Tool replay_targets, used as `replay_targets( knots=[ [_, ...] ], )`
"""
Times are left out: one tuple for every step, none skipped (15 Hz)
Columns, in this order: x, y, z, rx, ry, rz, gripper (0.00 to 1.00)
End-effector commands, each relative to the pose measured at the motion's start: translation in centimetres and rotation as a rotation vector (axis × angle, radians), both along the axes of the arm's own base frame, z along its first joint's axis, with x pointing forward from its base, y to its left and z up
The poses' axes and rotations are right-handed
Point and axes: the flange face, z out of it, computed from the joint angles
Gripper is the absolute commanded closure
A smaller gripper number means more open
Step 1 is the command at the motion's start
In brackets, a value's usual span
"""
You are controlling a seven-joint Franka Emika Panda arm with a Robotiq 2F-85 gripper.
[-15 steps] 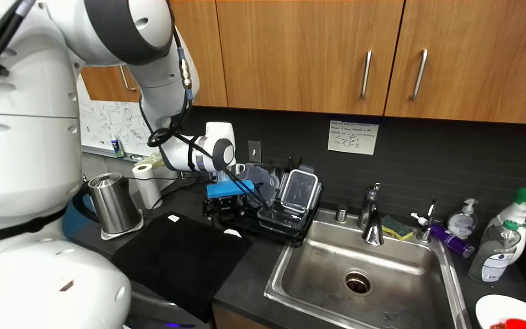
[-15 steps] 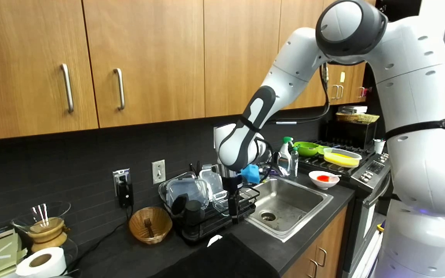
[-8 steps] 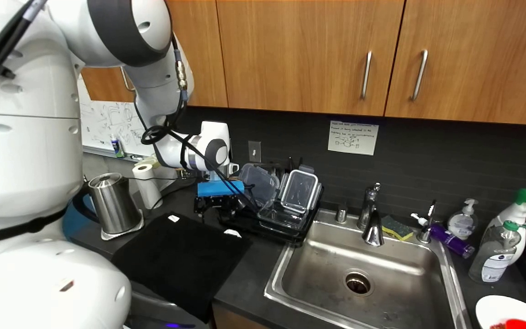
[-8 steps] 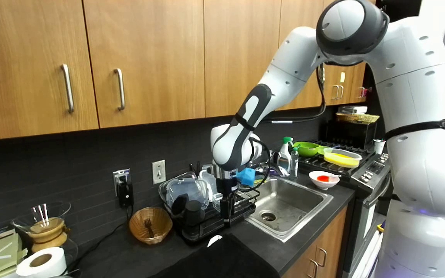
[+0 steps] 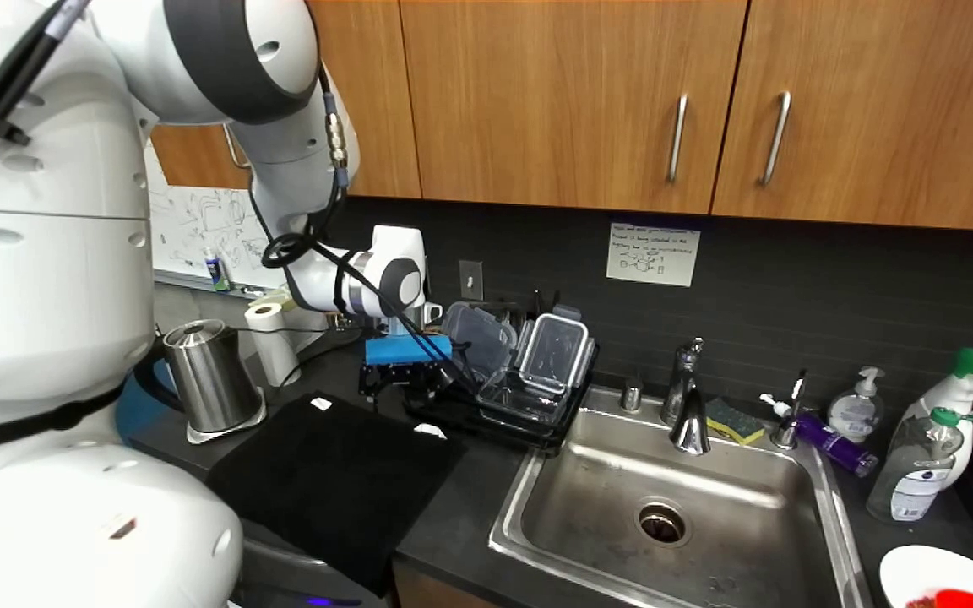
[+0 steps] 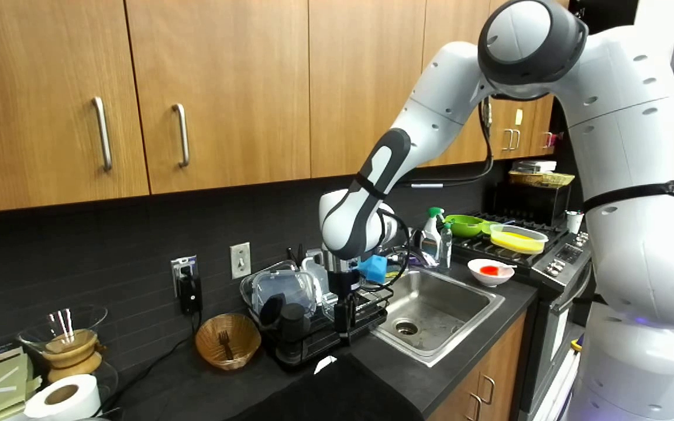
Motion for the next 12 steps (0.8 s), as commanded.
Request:
replay_targets(
  knots=[
    [-0.9,-0.3,-0.9,-0.001,0.008,-0.025,0.00],
    [-1.3,-0.4,-1.3,0.003,0.014,-0.033,0.00],
    [-2.0,-0.4,-1.7,0.004,0.017,-0.043,0.00],
    [-2.6,-0.5,-2.0,0.007,0.021,-0.053,0.00],
    [-3.3,-0.6,-2.4,0.005,0.025,-0.065,0.00],
    [-4.1,-0.7,-2.7,0.004,0.023,-0.077,0.00],
    [-4.8,-0.9,-3.1,0.004,0.021,-0.090,0.00],
    [-5.4,-1.1,-3.5,0.002,0.018,-0.102,0.00],
    [-6.0,-1.5,-4.0,0.006,0.013,-0.113,0.00],
    [-6.5,-1.9,-4.3,0.006,0.003,-0.125,0.00],
    [-7.1,-2.5,-4.7,0.004,-0.006,-0.146,0.00],
    [-7.6,-3.0,-5.0,0.009,-0.012,-0.165,0.00]
  ],
)
